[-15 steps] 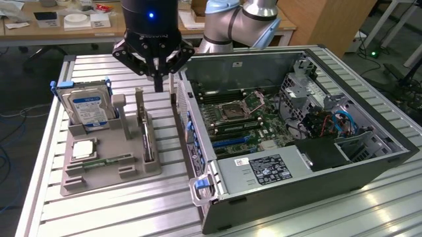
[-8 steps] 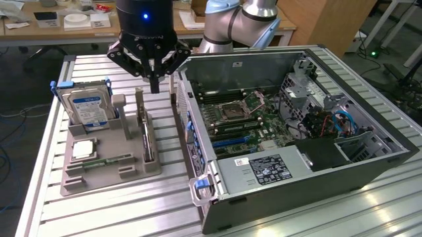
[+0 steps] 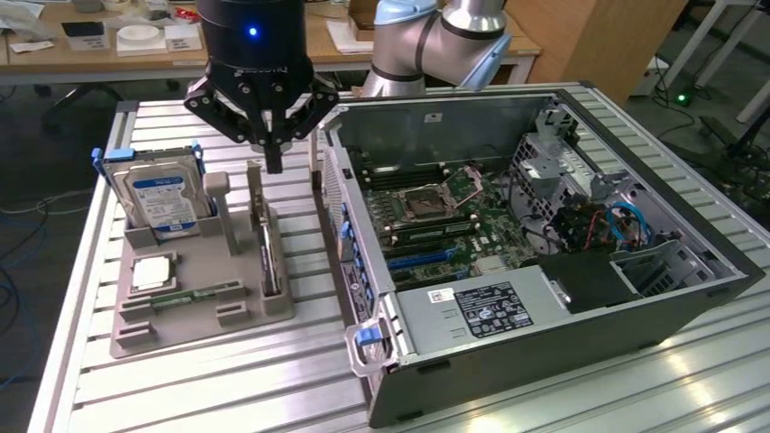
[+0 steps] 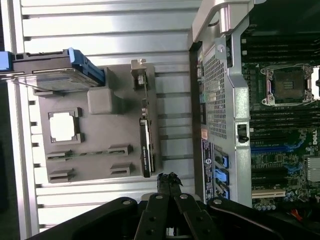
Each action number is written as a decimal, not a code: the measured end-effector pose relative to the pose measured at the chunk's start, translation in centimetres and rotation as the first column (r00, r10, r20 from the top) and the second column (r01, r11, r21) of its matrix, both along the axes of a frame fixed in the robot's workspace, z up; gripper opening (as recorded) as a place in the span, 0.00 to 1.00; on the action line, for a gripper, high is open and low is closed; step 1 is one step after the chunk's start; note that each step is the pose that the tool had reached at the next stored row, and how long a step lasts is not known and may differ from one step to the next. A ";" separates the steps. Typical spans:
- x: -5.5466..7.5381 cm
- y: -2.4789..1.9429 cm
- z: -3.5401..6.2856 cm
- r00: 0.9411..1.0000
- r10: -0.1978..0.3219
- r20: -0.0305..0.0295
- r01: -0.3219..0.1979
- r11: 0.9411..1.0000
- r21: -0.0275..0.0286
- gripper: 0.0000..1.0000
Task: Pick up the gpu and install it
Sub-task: 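Reach for the gpu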
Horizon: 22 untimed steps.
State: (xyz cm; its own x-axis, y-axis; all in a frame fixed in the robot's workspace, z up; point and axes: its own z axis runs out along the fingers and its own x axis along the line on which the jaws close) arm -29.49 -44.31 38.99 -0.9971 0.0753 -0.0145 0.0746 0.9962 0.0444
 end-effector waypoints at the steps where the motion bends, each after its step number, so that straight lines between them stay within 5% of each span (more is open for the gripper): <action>1: -0.1 -0.03 0.00 1.000 0.000 0.000 0.000 1.000 0.000 0.10; 22: -2.3 -0.70 -0.05 1.000 0.000 -0.002 0.000 1.000 0.000 0.10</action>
